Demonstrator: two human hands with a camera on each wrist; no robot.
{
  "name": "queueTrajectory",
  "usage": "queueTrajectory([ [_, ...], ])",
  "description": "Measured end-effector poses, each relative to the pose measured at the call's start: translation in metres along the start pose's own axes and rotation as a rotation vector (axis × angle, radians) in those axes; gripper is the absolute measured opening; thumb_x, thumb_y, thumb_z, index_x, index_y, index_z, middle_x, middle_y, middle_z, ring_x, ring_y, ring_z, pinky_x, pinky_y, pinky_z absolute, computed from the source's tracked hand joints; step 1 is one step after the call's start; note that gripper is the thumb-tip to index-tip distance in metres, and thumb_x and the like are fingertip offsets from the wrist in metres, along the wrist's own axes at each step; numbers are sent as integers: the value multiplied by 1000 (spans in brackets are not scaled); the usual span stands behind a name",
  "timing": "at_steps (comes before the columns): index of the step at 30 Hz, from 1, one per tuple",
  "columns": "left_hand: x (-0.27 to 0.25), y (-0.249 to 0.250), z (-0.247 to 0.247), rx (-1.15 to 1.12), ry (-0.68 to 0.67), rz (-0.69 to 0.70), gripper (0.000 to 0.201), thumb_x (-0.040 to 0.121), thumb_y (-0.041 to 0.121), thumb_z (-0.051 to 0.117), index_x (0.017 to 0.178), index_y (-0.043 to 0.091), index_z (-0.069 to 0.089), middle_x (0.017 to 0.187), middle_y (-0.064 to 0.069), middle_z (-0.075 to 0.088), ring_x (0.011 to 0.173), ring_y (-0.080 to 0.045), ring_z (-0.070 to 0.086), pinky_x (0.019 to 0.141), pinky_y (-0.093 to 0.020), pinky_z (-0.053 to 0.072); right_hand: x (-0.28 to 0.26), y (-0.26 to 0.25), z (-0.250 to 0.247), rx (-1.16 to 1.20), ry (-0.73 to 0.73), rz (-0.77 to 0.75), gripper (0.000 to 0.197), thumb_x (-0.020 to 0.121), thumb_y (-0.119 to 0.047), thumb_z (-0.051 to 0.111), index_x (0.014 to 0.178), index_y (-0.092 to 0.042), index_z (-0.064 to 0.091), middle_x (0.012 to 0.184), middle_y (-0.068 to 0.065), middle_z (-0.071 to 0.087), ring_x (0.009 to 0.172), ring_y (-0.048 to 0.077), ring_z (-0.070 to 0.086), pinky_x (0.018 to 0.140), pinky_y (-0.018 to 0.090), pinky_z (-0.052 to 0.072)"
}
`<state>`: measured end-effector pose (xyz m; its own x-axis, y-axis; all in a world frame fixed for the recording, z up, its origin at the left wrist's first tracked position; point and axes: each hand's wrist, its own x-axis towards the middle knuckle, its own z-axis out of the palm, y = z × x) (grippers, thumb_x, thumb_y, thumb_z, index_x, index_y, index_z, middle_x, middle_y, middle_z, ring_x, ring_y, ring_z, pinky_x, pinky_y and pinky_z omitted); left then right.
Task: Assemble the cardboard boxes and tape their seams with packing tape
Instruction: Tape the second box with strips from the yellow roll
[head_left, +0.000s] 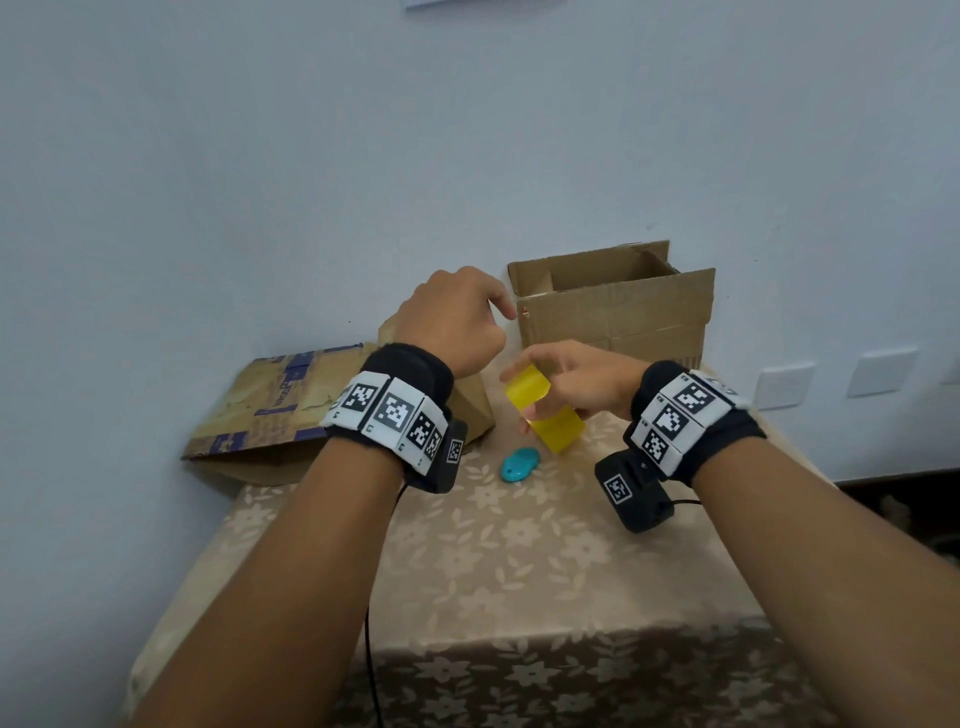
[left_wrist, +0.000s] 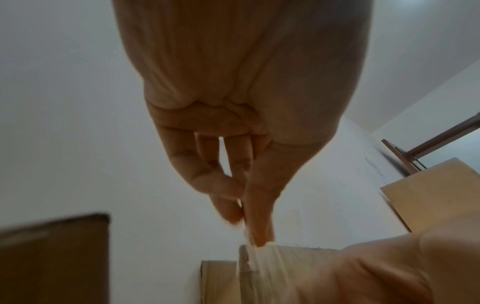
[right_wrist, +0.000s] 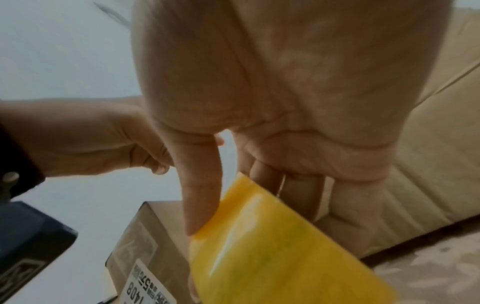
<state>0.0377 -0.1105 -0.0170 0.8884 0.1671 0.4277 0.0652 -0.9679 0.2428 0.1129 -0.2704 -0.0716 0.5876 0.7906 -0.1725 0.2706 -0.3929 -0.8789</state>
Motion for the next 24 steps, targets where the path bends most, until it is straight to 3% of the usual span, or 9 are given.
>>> queueTrajectory([
  [2, -1, 4, -1, 15, 10, 36, 38, 83, 6, 69, 88, 44, 67, 82, 13, 70, 92, -15, 67, 79, -39, 56, 1, -1, -1, -59, 15, 28, 42, 95, -5, 67, 129, -30, 59, 96, 1, 80, 117, 27, 67, 102, 49, 51],
  [6, -3, 7, -1, 55, 44, 75, 37, 87, 7, 65, 105, 39, 71, 88, 12, 72, 89, -17, 67, 79, -43, 57, -1, -5, 0, -139, 32, 50, 35, 96, -7, 60, 124, -28, 63, 91, -1, 80, 117, 20, 62, 94, 42, 48],
  [8, -3, 8, -4, 64, 71, 95, 39, 86, 8, 62, 110, 39, 65, 83, 11, 70, 86, -17, 66, 76, -43, 56, -2, -4, 1, -118, 68, 27, 30, 98, -5, 57, 122, -21, 65, 98, 6, 80, 105, 17, 67, 81, 33, 50],
  [10, -1, 6, -5, 40, 78, 91, 41, 85, 7, 61, 112, 37, 60, 80, 11, 69, 85, -16, 65, 74, -42, 54, 0, -1, 1, -38, 116, -26, 24, 99, 1, 54, 117, -8, 67, 110, 17, 74, 80, 19, 74, 69, 27, 56],
  [12, 0, 2, -3, 10, 57, 63, 41, 87, 7, 59, 116, 37, 55, 83, 9, 69, 86, -18, 64, 75, -43, 54, 3, 5, 2, 56, 100, -57, 22, 101, 3, 52, 116, -4, 66, 108, 23, 70, 66, 23, 74, 70, 31, 60],
  [16, 1, -9, 7, -56, -1, 43, 52, 91, 3, 62, 132, 34, 53, 89, 10, 68, 87, -16, 63, 79, -37, 51, 3, 13, 3, 201, -64, -34, 18, 100, 3, 59, 115, -6, 60, 103, 33, 72, 76, 33, 75, 77, 42, 64],
  [19, 4, -14, 10, -86, 15, 62, 52, 90, 0, 66, 132, 30, 59, 88, 10, 67, 83, -14, 61, 86, -39, 53, 0, 12, -4, 263, -78, -62, 20, 96, 8, 63, 109, -6, 56, 100, 34, 70, 77, 38, 75, 75, 45, 65],
  [22, 4, -16, 16, -97, 44, 70, 47, 91, 1, 69, 129, 28, 63, 90, 9, 68, 84, -13, 62, 89, -40, 54, -5, 12, -11, 235, -80, -55, 27, 95, 6, 66, 116, -8, 56, 106, 34, 71, 79, 37, 76, 72, 42, 63],
  [24, 3, -16, 18, -132, 53, 78, 51, 91, 1, 67, 134, 27, 60, 95, 7, 70, 84, -13, 61, 90, -41, 53, -7, 12, -14, 248, -70, -53, 30, 94, 4, 68, 120, -7, 58, 108, 33, 72, 84, 38, 76, 78, 46, 64],
])
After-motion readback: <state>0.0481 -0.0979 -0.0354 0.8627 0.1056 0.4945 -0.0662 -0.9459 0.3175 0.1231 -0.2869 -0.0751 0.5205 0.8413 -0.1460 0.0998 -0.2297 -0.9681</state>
